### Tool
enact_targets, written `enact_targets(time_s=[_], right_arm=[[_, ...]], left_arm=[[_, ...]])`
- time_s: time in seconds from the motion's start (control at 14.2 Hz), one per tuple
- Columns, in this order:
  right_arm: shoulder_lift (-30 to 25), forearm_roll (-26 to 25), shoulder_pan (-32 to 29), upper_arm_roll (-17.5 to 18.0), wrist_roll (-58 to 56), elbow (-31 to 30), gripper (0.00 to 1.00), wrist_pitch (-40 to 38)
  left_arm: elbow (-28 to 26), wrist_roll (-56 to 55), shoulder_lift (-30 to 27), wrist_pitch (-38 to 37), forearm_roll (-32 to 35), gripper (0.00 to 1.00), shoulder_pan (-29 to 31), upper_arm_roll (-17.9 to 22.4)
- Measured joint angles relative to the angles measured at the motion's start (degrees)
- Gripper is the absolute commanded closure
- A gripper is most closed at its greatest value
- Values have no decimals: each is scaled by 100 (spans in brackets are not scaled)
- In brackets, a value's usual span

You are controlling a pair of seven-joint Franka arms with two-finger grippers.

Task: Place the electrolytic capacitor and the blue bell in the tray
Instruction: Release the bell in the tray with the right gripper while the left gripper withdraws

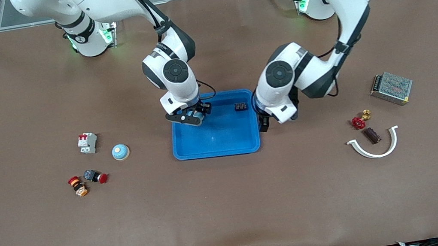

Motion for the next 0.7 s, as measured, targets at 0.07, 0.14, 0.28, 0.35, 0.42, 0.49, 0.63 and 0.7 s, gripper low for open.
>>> enact_targets(time_s=[0.07,0.14,0.28,0.35,0.42,0.49,0.63,0.7], right_arm=[[1,-8,-1,-14,-4,43,0,9],[2,-30,-1,-17,-7,106,0,12],[-24,-116,1,-13,-30,285,0,-37],[-78,-213,0,-16,-84,384,0,-165],[-163,-356,-1,-24,-196,461,0,-374],[-270,-533,-9,-45,-372,508,0,-642],[-490,-969,-55,-146,-829,527,0,-1109],[-571,-1197,-79,-226,-1057,526,0,-1275]], left_arm=[[0,273,-1,-40,0,0,148,-20],[-1,557,-1,-70,0,0,270,-21],[-2,1096,0,-110,0,0,515,-24],[-4,1350,0,-125,0,0,644,-24],[-5,1599,0,-139,0,0,769,-23],[-8,1848,-1,-149,0,0,887,-22],[-22,2340,-1,-215,0,0,1093,-22],[-27,2568,0,-284,0,0,1167,-22]])
